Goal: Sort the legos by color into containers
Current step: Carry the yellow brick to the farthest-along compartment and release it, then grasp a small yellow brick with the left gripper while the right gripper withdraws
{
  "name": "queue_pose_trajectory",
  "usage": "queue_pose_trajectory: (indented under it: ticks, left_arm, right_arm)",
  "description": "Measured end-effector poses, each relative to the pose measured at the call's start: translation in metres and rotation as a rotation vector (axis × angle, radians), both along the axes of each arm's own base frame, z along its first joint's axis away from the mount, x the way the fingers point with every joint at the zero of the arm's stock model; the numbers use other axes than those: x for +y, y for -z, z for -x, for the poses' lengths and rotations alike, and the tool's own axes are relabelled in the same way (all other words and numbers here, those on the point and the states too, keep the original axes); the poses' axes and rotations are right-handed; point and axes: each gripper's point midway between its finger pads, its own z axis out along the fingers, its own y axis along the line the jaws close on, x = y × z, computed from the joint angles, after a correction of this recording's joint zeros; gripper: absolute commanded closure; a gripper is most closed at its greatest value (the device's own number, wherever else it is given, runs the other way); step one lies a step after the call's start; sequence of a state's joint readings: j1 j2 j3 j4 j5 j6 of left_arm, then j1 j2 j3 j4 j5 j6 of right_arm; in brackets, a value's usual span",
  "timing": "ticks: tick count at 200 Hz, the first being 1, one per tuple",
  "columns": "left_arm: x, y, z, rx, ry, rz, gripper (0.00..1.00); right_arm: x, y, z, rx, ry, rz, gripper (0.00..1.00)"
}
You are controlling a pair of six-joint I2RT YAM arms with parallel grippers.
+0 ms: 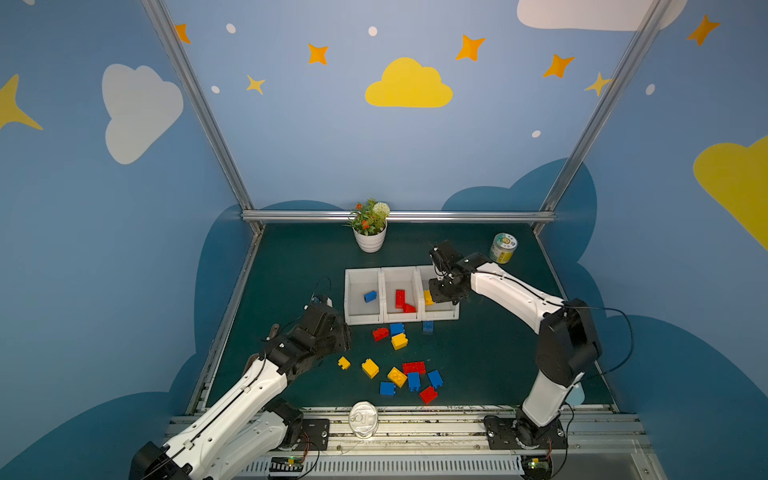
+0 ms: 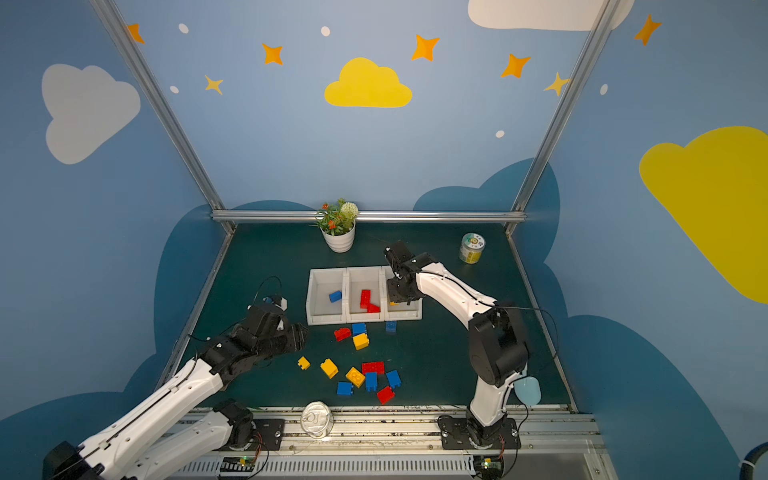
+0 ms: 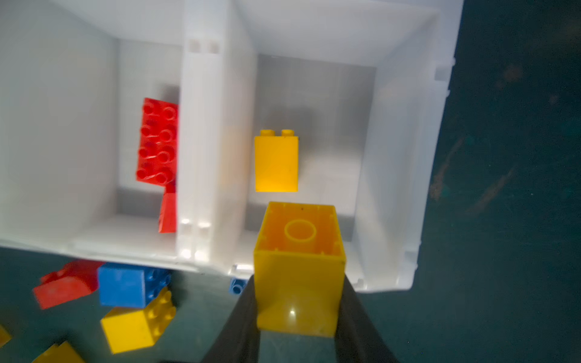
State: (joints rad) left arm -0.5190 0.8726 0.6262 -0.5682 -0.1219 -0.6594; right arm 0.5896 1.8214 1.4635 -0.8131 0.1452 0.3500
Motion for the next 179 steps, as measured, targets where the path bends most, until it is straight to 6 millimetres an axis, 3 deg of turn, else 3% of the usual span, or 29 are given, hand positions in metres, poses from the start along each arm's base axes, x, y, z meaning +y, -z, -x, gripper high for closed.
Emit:
queue_pose_trajectory:
  ticks: [28, 67, 120, 155, 179]
  left_arm:
    - [0.0, -0.001, 0.0, -0.005, -0.001, 0.003, 0.35]
    - [0.001, -0.004, 0.001, -0.012, -0.001, 0.007, 0.35]
    - [0.004, 0.006, 0.007, 0.009, -0.001, 0.0, 0.34]
    - [0.006, 0.011, 0.013, 0.04, -0.008, -0.005, 0.33]
    - [0.005, 0.018, 0.018, 0.076, -0.015, 0.004, 0.33]
  right_arm:
    - [-0.006, 0.009, -0.017, 0.023, 0.024, 0.032, 0.69]
    - [-0.012, 0.01, -0.026, 0.038, 0.041, 0.042, 0.5]
    - [-0.012, 0.005, -0.024, 0.042, 0.04, 0.036, 0.47]
    - [-0.007, -0.025, -0.017, -0.003, 0.03, -0.032, 0.46]
    - [-0.007, -0.052, 0.005, -0.046, 0.013, -0.091, 0.46]
